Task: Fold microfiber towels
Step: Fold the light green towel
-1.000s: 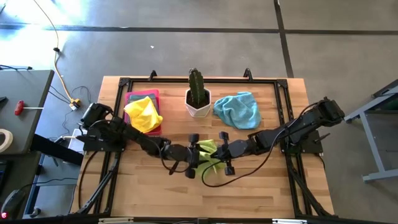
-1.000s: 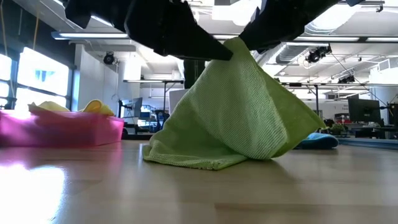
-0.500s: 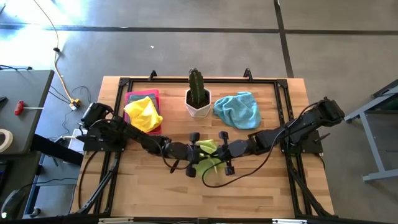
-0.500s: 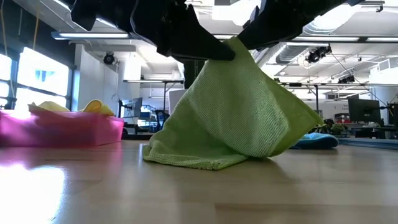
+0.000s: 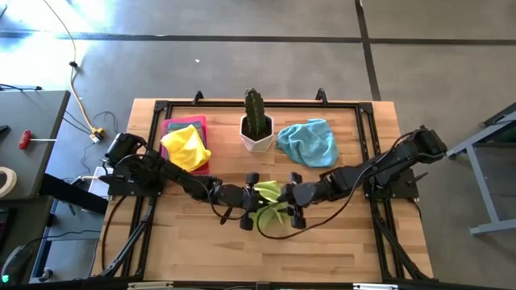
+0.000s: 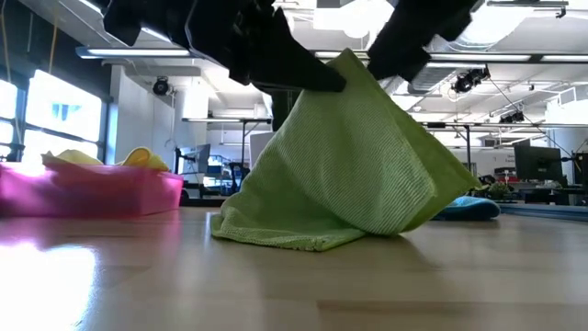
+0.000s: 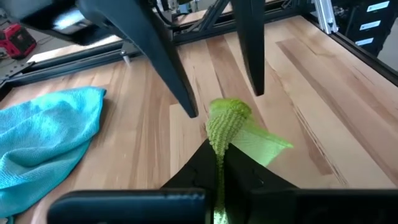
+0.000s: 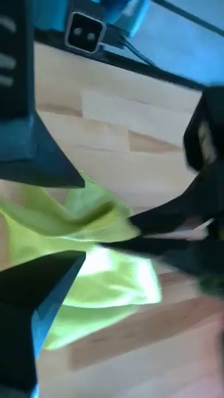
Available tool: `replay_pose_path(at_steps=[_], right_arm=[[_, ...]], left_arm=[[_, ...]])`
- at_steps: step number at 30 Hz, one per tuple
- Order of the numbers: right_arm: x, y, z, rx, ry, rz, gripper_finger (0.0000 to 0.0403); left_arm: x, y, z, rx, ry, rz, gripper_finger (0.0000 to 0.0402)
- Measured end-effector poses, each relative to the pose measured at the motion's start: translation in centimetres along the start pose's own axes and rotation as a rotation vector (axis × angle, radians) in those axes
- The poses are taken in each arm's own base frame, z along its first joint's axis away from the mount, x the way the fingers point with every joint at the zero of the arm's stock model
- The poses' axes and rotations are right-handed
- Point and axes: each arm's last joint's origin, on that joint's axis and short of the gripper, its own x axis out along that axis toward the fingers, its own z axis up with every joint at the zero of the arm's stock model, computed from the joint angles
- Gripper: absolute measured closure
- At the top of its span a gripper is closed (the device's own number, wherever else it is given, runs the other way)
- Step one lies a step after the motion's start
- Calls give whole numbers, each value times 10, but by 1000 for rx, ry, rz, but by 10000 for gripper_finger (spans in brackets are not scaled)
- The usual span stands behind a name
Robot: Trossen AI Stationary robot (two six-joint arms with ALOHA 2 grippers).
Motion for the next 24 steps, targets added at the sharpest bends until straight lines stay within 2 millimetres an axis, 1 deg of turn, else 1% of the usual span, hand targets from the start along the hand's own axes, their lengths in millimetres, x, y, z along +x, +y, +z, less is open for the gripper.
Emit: replay_pose_path(at_steps=[2, 4, 10, 12, 15, 20, 24], right_arm=[[1, 2, -6, 73, 11, -21, 221], [2, 5, -11, 108, 13, -37, 216], [0, 15, -14, 270, -47, -89, 214], [2, 17, -16, 343, -76, -138, 214], [14, 19, -23, 380, -85, -209, 214], [34, 23, -30, 383, -78, -197, 214], [45, 24, -34, 404, -70, -202, 213]], left_arm=[[0, 0, 0, 2, 4, 0, 400], [0, 0, 0, 2, 5, 0, 400], [0, 0, -1, 4, 9, 2, 400], [0, 0, -1, 4, 9, 2, 401], [0, 0, -1, 5, 8, 16, 401], [1, 7, -1, -10, 17, 104, 401], [2, 14, -2, -41, 20, 127, 401]])
